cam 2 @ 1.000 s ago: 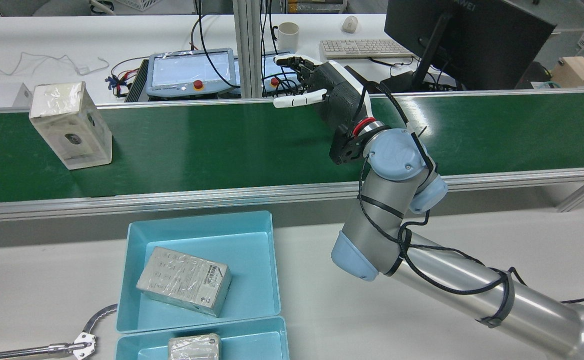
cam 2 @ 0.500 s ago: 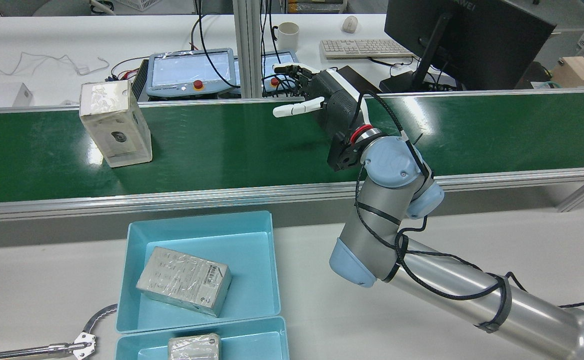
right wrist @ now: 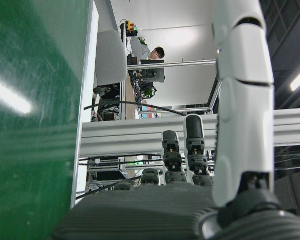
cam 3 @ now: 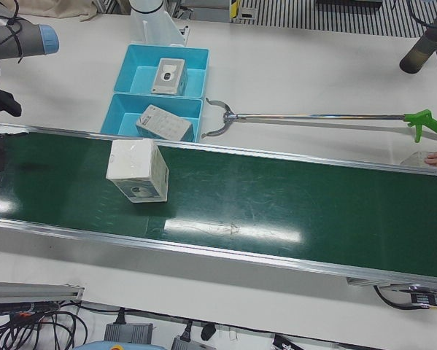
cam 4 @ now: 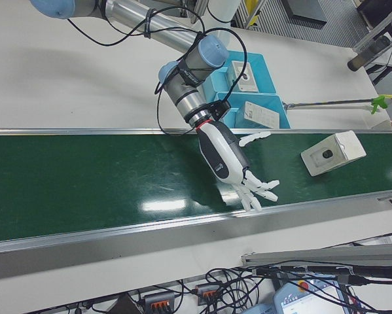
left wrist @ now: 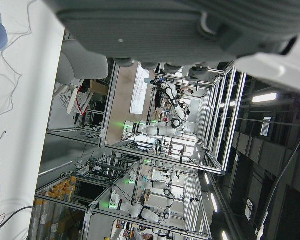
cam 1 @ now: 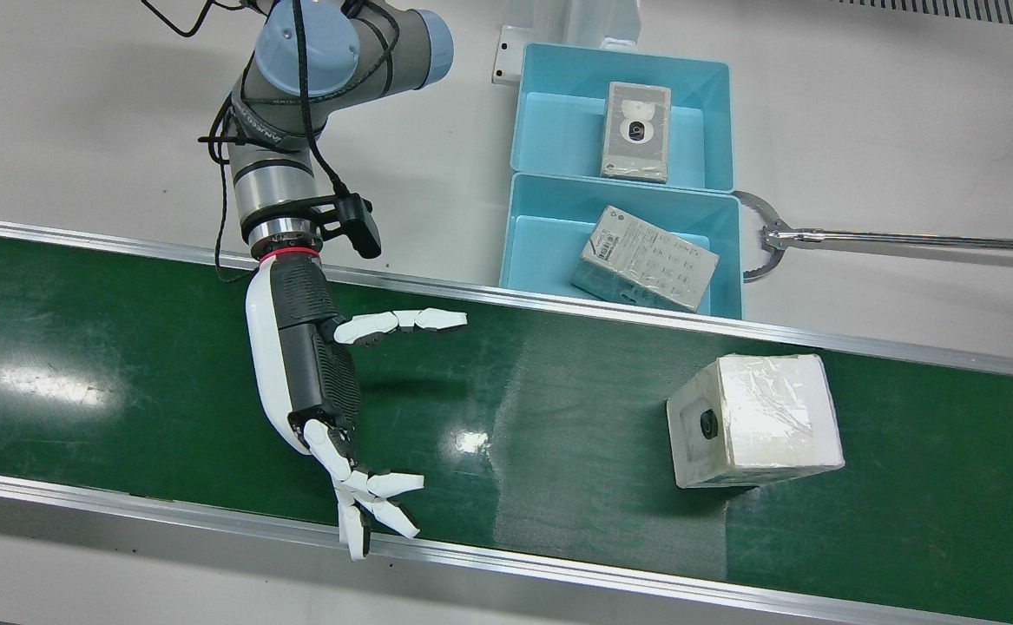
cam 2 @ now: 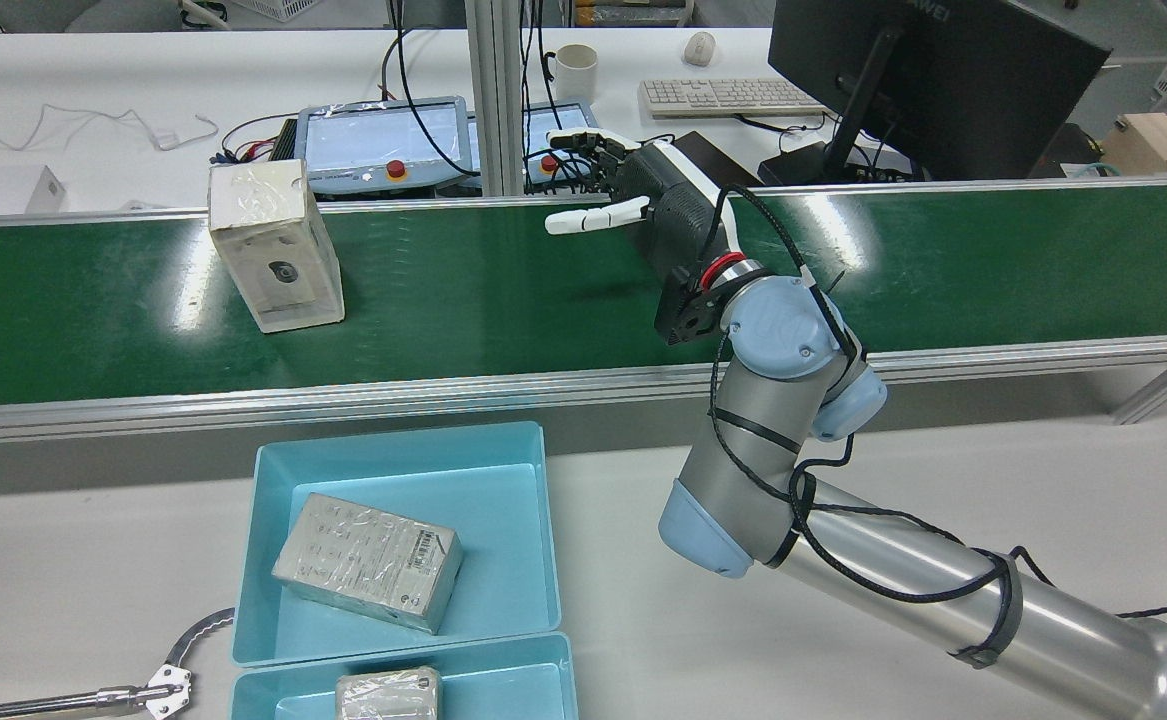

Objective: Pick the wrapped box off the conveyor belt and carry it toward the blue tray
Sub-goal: 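Shift the right hand along the belt toward the approaching wrapped box, then position the right hand against the white wrapped box on the belt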

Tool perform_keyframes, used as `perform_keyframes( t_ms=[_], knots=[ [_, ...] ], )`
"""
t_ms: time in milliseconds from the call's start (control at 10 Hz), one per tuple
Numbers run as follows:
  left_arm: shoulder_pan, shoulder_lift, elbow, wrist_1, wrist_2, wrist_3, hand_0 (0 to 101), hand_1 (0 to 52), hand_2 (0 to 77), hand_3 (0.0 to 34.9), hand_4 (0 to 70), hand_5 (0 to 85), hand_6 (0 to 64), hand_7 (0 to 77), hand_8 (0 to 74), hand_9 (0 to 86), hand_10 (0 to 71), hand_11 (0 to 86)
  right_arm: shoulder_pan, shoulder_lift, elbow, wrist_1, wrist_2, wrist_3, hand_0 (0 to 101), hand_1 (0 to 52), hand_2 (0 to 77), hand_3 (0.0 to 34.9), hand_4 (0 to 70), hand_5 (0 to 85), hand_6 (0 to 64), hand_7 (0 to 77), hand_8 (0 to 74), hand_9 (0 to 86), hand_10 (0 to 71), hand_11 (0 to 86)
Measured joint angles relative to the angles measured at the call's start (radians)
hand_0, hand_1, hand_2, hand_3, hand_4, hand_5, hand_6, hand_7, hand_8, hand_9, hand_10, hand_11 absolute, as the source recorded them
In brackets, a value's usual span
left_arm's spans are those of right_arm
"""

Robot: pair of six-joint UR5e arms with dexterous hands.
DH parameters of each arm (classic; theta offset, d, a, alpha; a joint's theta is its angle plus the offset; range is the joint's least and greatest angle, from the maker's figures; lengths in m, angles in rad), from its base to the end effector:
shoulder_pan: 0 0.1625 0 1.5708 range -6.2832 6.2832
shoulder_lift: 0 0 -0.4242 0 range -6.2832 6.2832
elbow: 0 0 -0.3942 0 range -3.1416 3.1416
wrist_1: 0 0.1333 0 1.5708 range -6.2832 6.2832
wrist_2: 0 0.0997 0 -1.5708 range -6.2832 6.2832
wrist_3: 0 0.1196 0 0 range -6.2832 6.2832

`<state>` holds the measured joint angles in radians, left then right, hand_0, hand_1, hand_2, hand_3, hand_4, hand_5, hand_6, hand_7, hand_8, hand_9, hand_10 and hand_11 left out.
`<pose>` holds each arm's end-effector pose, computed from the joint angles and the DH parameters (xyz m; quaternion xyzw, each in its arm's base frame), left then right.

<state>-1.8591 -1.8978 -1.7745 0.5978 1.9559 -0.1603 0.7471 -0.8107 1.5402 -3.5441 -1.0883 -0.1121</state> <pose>-0.2497 -0.5311 0.4716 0.0966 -0.6779 0.7280 0.0320 -0.3989 -0.6267 0.2676 -0.1445 -0.7883 0.5925 0.0818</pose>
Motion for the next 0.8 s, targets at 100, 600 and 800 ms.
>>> perform_keyframes(
  t_ms=[100,600,800],
  knots=[
    [0.0,0.0,0.0,0.0,0.0,0.0,0,0.0,0.5,0.0,0.0,1.1,0.5,0.0,0.5,0.5,0.5,0.5,0.0,0.0,0.0,0.001,0.0,0.0,49,15.3,12.5,0.0,15.8,31.1,8.2,10.4,1.6,4.4,0.0,1.1],
    [0.0,0.0,0.0,0.0,0.0,0.0,0,0.0,0.5,0.0,0.0,1.1,0.5,0.0,0.5,0.0,0.5,0.5,-0.026,0.006,0.0,0.003,0.007,-0.002,49,15.3,12.5,0.0,13.6,30.5,8.2,10.4,2.2,4.4,0.0,1.1],
    [0.0,0.0,0.0,0.0,0.0,0.0,0,0.0,0.5,0.0,0.0,1.1,0.5,0.0,0.5,0.0,0.5,0.5,-0.033,0.006,0.0,0.002,0.011,-0.003,49,15.3,12.5,0.0,14.2,30.5,8.2,10.4,2.2,4.4,0.0,1.1]
  ],
)
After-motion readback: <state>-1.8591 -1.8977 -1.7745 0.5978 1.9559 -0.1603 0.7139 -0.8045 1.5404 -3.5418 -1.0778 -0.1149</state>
